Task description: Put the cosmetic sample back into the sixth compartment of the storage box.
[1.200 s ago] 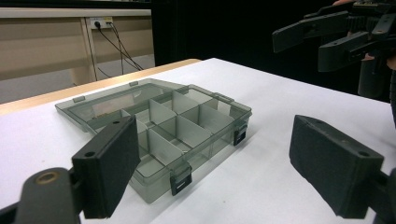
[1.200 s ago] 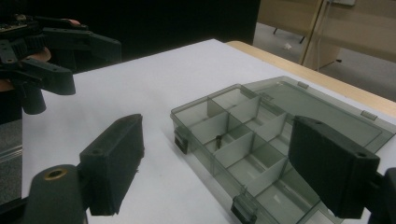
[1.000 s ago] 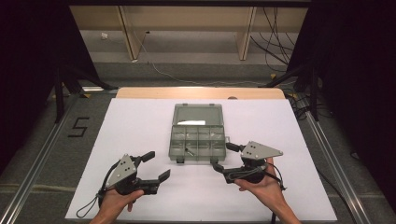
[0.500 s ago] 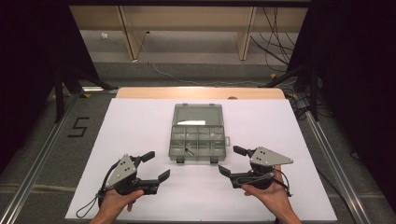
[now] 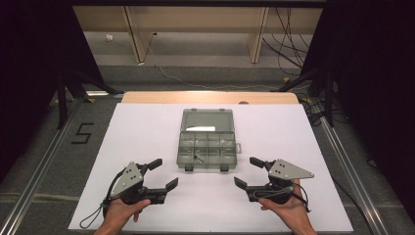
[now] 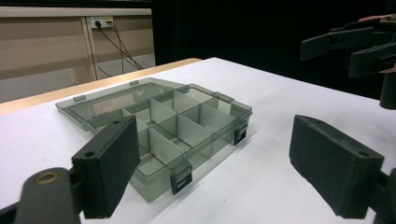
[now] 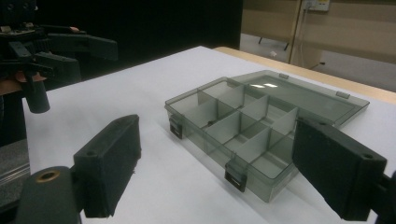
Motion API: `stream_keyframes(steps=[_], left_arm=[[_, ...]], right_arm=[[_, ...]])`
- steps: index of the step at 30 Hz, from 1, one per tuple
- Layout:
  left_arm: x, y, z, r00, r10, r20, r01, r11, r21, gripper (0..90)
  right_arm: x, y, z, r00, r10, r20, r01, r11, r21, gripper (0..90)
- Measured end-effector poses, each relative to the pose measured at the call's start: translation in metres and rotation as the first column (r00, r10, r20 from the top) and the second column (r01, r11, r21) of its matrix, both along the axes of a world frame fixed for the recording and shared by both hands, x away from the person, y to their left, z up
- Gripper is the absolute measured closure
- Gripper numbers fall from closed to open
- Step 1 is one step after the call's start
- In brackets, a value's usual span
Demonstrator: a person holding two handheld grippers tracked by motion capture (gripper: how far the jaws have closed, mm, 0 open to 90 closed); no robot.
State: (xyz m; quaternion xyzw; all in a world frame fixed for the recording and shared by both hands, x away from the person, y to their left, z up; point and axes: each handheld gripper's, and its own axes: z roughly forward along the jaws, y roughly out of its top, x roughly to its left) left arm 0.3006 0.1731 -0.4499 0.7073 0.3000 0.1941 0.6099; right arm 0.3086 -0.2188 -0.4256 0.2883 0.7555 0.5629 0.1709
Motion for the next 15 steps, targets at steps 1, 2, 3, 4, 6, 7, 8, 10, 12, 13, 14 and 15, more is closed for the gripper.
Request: stream_keyframes(steps=[1,2,3,4,6,7,8,10,12,13,14,15], left_arm=[[-0.0004,-0.0001,0.0002,1.0,0.002,0.0,-0.002,1.0,0.001,15.9],[-0.0004,-0.0001,0.0002,1.0,0.002,0.0,-0.002,1.0,0.001,15.9],[-0.0009,0.0,0.0006,1.0,0.004,-0.002,-0.004,1.0,0.006,15.9],[-0.0011,0.0,0.0007,1.0,0.003,-0.001,-0.003,1.0,0.006,15.9],[-0.001,0.0003,0.0008,1.0,0.004,-0.001,-0.004,1.0,0.006,15.9],[-0.0009,0.0004,0.0008,1.0,0.004,-0.001,-0.004,1.0,0.006,15.9],[-0.0009,0.0004,0.0008,1.0,0.004,-0.001,-0.004,1.0,0.005,15.9],[-0.0008,0.0004,0.0008,1.0,0.004,-0.001,-0.004,1.0,0.006,15.9],[-0.0007,0.0002,0.0007,1.0,0.004,-0.002,-0.004,1.0,0.005,15.9],[-0.0008,0.0001,0.0007,1.0,0.004,-0.003,-0.004,1.0,0.005,15.9],[-0.0008,0.0001,0.0007,1.0,0.004,-0.003,-0.004,1.0,0.005,15.9],[-0.0009,0.0001,0.0008,1.0,0.003,-0.002,-0.003,1.0,0.006,15.9]], right_arm=[[-0.0002,-0.0001,-0.0004,1.0,0.005,-0.001,-0.005,1.0,0.007,16.9],[-0.0003,0.0001,-0.001,1.0,0.002,0.007,-0.002,0.9999,0.012,16.9],[-0.0012,-0.0002,-0.0012,1.0,0.0,0.001,0.0,0.9999,0.01,16.9],[-0.0016,-0.001,-0.0013,0.9999,-0.006,0.011,0.006,1.0,0.0,16.9],[-0.0027,-0.0011,-0.002,1.0,-0.003,0.006,0.003,1.0,0.001,16.9],[-0.0029,-0.0014,-0.0024,1.0,0.0,0.007,0.0,1.0,-0.001,16.9],[-0.0029,-0.002,-0.0028,0.9999,-0.001,0.013,0.001,1.0,-0.002,16.9],[-0.0033,-0.0019,-0.0043,1.0,0.002,0.009,-0.002,0.9999,0.013,16.9],[-0.0043,-0.0029,-0.0054,1.0,-0.007,0.002,0.007,1.0,0.006,16.9],[-0.0047,-0.0041,-0.0055,1.0,-0.007,-0.002,0.007,1.0,-0.002,16.9],[-0.0048,-0.0049,-0.0059,1.0,-0.002,-0.003,0.002,1.0,-0.003,16.8],[-0.0053,-0.0048,-0.0067,0.9999,0.002,-0.013,-0.002,1.0,0.009,16.9]])
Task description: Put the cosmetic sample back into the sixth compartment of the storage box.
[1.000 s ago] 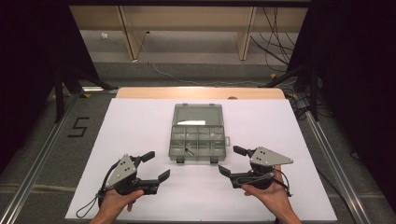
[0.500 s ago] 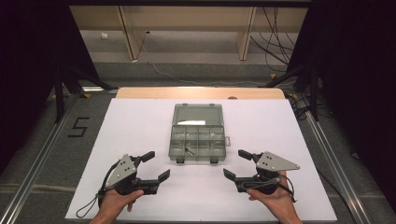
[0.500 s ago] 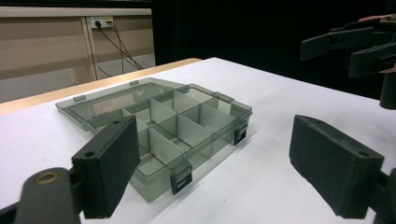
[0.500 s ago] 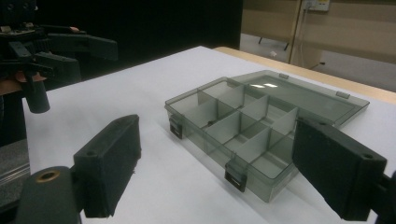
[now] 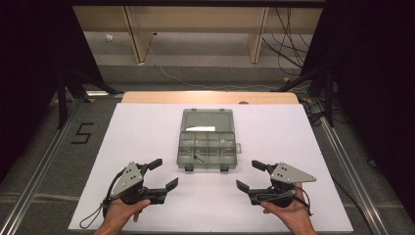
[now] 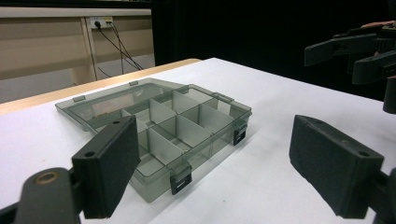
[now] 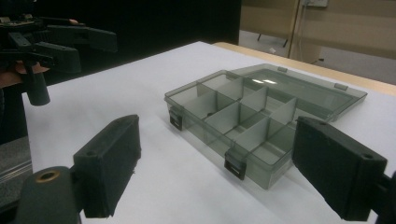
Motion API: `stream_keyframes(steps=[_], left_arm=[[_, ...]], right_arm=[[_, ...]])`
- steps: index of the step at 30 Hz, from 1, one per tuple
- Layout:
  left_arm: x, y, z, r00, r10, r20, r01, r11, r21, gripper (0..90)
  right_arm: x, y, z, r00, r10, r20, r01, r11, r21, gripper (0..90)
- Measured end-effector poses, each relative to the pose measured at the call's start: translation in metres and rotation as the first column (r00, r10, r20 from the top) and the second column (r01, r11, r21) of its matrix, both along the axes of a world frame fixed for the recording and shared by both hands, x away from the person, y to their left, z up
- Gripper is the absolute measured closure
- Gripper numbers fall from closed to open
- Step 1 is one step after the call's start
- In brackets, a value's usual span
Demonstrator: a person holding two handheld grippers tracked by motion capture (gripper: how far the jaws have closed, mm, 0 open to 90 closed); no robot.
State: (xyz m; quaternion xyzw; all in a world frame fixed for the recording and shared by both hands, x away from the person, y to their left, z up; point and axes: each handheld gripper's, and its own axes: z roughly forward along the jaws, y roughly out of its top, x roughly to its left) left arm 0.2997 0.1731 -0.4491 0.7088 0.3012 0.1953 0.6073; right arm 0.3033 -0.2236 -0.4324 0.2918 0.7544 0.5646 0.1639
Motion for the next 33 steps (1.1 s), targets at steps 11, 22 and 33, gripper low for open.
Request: stream_keyframes(steps=[11,22,33], left_arm=[[-0.0011,0.0009,0.0001,1.0,0.002,0.002,-0.002,1.0,-0.002,15.9],[-0.0006,0.0002,-0.0002,1.0,0.003,0.001,-0.003,1.0,-0.001,15.9],[-0.0002,0.0002,-0.0002,1.0,0.004,0.0,-0.004,1.0,0.001,15.9]], right_arm=[[-0.0068,-0.005,-0.0032,0.9997,-0.026,0.003,0.026,0.9996,-0.014,16.6],[-0.007,-0.004,-0.0046,0.9997,-0.019,0.015,0.019,0.9998,-0.011,16.5],[-0.0065,-0.0057,-0.0038,0.9996,-0.026,0.004,0.026,0.9995,-0.019,16.6]])
